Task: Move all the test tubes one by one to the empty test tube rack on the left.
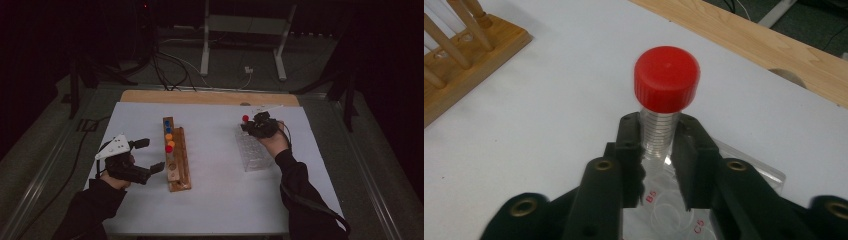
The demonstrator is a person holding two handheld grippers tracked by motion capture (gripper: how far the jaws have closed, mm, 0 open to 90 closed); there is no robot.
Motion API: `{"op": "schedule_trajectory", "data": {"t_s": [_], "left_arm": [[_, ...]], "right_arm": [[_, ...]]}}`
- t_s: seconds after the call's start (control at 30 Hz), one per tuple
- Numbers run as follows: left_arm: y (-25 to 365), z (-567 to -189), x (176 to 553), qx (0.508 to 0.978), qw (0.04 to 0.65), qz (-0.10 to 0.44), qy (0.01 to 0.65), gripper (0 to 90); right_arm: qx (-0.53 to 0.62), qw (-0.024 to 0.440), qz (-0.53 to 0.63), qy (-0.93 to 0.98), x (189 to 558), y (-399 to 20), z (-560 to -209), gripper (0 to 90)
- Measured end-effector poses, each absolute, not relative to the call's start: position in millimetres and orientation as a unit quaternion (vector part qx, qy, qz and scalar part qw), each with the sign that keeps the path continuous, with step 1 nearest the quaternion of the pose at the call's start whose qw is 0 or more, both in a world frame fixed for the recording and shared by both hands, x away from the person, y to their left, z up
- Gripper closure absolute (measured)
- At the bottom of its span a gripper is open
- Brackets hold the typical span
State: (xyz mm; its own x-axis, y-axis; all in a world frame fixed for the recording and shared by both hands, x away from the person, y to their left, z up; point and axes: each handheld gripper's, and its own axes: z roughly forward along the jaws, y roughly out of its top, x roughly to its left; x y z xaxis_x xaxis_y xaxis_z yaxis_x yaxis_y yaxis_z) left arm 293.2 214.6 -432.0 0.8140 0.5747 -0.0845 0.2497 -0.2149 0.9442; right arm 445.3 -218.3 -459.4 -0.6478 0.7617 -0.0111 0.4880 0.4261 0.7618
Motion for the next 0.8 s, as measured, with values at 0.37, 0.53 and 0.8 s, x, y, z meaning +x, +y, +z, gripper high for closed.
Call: {"op": "schedule_trajectory", "data": {"t_s": [0.37, 0.53, 0.8], "left_arm": [[212.5, -427.7, 294.7, 0.766, 0.565, 0.137, 0.276, 0.6], [208.2, -422.0, 295.2, 0.769, 0.564, 0.131, 0.272, 0.6], [200.6, -410.8, 297.1, 0.772, 0.565, 0.122, 0.264, 0.6]], "right_arm": [[0.366, 0.207, 0.398, 0.815, 433.4, -220.4, -428.0, 75.6], [0.346, 0.218, 0.416, 0.812, 419.9, -222.1, -402.7, 75.7], [0.31, 0.216, 0.429, 0.821, 397.0, -212.7, -379.6, 75.7]]}}
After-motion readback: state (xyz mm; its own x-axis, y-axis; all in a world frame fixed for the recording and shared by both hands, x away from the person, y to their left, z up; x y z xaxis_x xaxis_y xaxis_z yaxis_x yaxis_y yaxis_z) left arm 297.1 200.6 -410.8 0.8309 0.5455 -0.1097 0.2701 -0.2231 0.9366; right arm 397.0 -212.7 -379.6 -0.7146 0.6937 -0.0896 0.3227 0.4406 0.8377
